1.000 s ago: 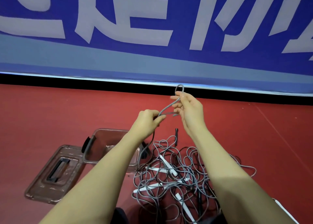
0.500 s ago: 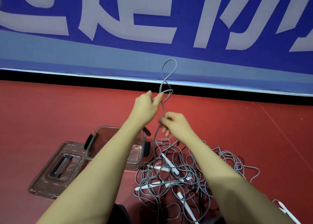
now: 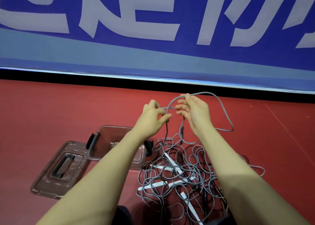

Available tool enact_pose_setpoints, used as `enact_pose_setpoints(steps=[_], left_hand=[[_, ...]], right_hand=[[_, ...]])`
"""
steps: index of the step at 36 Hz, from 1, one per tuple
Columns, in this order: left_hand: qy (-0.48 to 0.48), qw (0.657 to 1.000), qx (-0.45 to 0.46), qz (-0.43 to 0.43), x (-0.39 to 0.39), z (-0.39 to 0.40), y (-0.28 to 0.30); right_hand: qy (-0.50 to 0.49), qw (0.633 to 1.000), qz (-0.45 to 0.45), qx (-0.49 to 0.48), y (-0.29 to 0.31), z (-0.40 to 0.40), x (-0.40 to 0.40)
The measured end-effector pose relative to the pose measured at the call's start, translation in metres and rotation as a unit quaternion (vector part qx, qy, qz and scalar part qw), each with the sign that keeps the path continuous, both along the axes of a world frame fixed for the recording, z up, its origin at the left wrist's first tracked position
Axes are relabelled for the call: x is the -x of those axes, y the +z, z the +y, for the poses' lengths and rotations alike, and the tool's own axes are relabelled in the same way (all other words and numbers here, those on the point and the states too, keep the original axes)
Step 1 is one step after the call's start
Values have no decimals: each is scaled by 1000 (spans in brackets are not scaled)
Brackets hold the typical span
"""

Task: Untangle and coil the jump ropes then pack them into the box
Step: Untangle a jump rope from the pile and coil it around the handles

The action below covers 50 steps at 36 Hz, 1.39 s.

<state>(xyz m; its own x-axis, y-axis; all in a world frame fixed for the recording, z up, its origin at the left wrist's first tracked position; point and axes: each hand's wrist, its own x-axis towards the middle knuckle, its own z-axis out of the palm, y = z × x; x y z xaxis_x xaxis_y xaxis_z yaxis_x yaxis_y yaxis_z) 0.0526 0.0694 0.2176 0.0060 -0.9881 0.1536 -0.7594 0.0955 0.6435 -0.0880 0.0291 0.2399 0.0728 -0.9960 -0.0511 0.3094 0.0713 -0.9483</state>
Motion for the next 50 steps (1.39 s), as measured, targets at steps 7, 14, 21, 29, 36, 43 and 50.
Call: enact_pose_setpoints(steps=[7,14,21,29,36,43,50], left_hand=[[68,992,70,79,3,-10,21],[81,982,118,124,2,-12,44],[70,983,81,150,-5,-6,46],[-12,996,-82,24,-1,7,12],[-33,999,-8,7,13,10,0],[10,998,55,29,12,2,7],[60,993,71,77,8,-7,28]], right_hand=[[170,941,288,50,-22,10,-2],[255,870,414,77,-34,23,-5],[205,912,352,46,-27,19,-7],[28,993,111,19,1,9,-6],[-5,998,-67,-18,20,6,-2],[-12,995,-84,-46,10,-1,9],[146,927,343,43,-25,8,7]])
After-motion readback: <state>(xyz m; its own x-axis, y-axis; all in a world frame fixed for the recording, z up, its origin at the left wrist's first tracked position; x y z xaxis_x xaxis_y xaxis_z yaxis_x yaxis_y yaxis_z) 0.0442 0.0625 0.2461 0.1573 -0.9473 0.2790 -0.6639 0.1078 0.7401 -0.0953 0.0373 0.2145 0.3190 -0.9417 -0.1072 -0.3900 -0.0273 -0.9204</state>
